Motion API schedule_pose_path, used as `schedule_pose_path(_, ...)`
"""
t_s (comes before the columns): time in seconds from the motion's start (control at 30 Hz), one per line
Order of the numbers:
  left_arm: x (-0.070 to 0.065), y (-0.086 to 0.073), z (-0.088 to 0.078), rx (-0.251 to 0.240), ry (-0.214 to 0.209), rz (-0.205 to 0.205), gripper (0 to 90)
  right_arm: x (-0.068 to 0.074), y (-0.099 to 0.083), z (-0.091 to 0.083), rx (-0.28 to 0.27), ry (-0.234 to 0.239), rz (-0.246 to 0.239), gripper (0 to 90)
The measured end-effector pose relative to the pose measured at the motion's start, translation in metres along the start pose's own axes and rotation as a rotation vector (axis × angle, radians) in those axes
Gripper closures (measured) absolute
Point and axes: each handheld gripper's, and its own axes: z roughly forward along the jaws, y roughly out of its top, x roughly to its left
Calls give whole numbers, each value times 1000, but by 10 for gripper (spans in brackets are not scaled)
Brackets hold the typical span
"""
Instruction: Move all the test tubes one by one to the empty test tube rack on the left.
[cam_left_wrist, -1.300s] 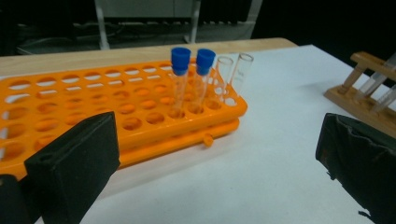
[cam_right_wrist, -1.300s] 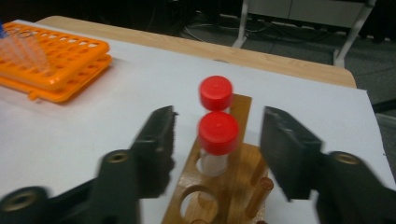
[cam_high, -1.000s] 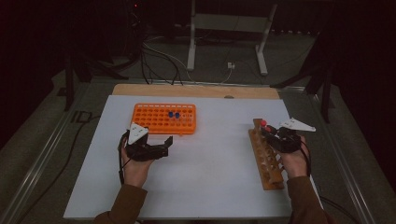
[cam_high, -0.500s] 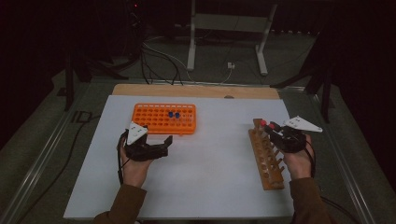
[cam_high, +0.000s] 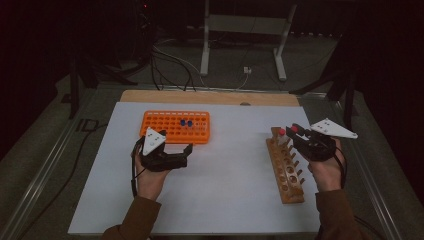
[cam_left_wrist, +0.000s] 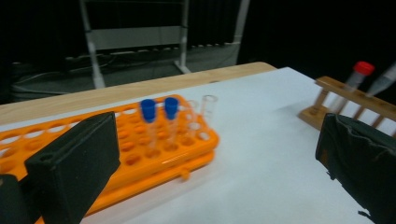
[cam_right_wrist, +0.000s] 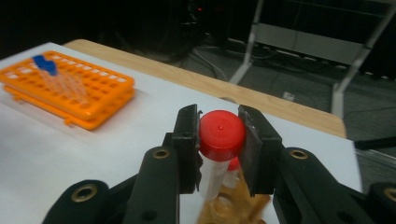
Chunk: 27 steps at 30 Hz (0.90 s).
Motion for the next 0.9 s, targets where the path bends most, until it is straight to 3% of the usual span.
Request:
schedule_pose_path(0.13,-13,4,8,14,-31,38,6,10,2,4,-2,55,13,703)
schedule_pose_path(0.43,-42,13,27,-5,-121,82,9,43,4,19,17,158,-6,702)
schedule_pose_path(0.53,-52,14,34,11,-146,99,19,52,4,24,24,189,-6,701)
schedule_pose_path(0.67,-63,15,41,30,-189,111,52,63,6,29,29,225,-8,702)
schedule_pose_path(0.9,-82,13,51,50,-225,160,80,78,6,36,42,258,-11,701)
